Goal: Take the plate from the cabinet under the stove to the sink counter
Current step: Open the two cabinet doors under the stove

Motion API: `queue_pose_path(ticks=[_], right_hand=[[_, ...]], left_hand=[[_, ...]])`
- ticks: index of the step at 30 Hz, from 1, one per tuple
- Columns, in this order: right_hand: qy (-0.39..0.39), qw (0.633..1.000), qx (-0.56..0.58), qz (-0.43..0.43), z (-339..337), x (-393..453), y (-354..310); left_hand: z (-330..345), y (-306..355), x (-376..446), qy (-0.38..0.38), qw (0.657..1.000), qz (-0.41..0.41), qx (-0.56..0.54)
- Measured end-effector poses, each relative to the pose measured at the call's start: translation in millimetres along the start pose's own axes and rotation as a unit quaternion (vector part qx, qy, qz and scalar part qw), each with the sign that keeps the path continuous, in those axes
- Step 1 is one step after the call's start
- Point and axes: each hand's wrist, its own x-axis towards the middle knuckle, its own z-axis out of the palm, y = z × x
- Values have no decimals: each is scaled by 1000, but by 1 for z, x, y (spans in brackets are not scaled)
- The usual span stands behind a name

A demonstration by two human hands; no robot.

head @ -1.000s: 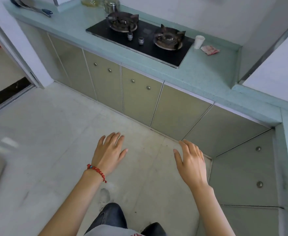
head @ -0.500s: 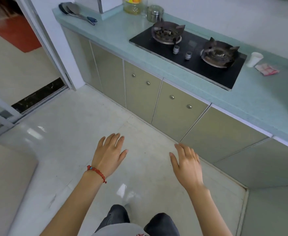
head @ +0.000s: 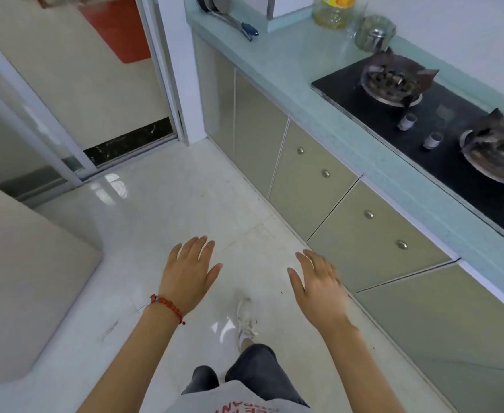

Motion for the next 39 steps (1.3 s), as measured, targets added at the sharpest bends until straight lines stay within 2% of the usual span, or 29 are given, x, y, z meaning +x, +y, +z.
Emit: queue_pose_path(ticks=[7,15,23,31,36,39], right_hand=[[7,999,27,-33,-2,97,9],[6,999,33,21,-8,156,31],[-21,987,34,159,-3,167,66],[22,946,71,316,4,179,80],[48,915,124,380,10,191,86],[59,897,162,406,10,198,98]], left_hand=[[-19,6,84,-12,1000,-8,8],[-36,37,171,-27,997,62,20],[-33,64,238,-46,979,195,40],[-29,98,312,-26,927,370,50],[-22,126,345,-52,904,422,37],[-16,145,355,-92,901,422,-30]])
